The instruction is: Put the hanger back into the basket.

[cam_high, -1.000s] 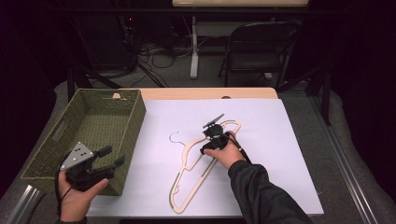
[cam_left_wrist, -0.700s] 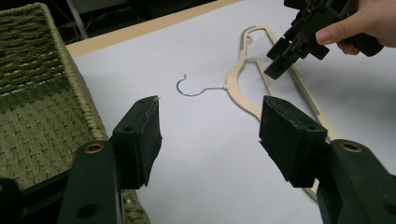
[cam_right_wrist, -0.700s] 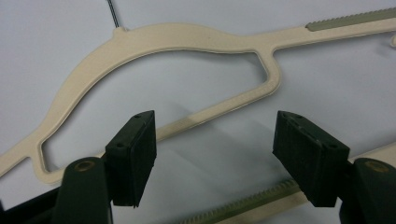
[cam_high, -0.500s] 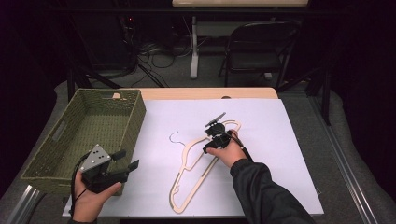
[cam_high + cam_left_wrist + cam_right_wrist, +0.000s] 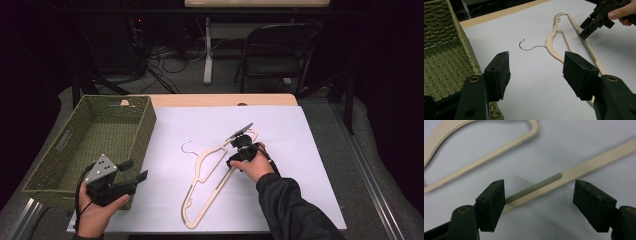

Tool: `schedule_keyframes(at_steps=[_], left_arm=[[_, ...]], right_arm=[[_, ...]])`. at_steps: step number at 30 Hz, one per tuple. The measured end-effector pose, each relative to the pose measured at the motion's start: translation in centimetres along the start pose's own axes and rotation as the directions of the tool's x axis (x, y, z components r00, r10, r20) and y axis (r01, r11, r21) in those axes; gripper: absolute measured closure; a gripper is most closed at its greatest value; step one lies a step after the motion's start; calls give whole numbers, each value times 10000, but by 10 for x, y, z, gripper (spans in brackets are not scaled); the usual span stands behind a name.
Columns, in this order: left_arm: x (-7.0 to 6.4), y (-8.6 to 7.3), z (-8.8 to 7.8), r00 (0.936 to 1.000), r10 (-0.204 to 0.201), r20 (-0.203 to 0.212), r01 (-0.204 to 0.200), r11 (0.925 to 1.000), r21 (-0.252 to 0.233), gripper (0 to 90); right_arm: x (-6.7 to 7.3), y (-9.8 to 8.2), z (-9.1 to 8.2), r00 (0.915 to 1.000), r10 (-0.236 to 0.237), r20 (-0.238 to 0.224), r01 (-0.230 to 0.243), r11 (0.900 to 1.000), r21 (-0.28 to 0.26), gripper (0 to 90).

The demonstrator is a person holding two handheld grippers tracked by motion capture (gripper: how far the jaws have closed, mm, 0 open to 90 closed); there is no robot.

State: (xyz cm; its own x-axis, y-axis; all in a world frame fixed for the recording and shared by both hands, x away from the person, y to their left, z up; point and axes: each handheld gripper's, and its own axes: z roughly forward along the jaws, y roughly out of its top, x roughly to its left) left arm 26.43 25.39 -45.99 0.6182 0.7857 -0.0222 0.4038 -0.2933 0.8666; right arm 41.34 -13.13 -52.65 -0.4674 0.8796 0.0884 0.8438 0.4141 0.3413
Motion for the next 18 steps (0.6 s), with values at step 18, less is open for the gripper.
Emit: schedule_keyframes(at_steps=[18], left_arm=[[2,-1,0,10000,-60,-59,60,10000,-12,382]], right_arm=[[17,-2,11,10000,31,-77,-28,9994,343,142]])
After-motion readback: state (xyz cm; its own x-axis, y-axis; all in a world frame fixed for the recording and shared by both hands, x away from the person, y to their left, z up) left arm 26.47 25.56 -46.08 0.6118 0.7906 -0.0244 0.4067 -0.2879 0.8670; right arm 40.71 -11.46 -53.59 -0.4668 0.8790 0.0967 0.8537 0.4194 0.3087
